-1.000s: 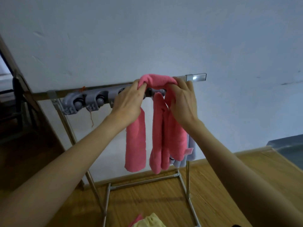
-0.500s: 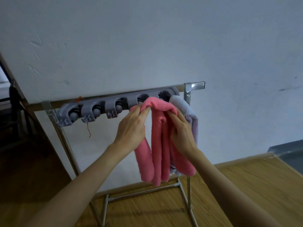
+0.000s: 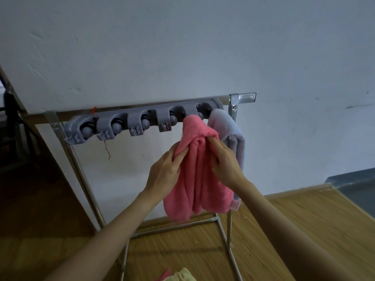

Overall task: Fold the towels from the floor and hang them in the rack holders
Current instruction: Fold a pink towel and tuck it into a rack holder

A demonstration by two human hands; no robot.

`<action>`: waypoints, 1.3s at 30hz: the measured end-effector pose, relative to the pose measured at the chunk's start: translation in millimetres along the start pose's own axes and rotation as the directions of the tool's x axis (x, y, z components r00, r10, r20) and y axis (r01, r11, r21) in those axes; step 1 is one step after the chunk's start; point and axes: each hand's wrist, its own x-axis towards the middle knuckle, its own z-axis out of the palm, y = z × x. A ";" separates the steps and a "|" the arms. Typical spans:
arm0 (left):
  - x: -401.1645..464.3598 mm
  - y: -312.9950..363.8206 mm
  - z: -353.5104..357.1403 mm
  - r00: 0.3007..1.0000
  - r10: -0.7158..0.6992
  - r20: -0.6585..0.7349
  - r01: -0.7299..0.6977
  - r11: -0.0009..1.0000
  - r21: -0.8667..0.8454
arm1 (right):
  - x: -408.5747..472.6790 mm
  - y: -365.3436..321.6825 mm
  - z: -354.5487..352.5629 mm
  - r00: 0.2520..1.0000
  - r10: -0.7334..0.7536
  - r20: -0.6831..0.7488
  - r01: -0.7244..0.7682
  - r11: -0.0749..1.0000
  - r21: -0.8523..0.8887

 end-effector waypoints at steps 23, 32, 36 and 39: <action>-37.0 -17.4 55.3 0.785 -0.366 0.500 0.581 0.715 -0.389 | 0.0 9.2 1.3 0.998 -0.060 0.016 0.059 0.998 0.021; -13.0 32.8 41.8 0.858 -0.471 0.204 0.469 0.557 -0.686 | -25.4 13.8 -3.0 0.998 -0.060 -0.036 0.062 0.996 0.058; -1.8 45.5 42.0 0.823 -0.559 0.098 0.516 0.666 -0.539 | -41.5 13.0 2.0 0.959 0.228 -0.167 -0.195 0.962 0.193; 3.5 49.6 41.9 0.809 -0.588 -0.007 0.510 0.707 -0.490 | -44.4 14.8 5.5 0.946 0.229 -0.228 -0.202 0.970 0.137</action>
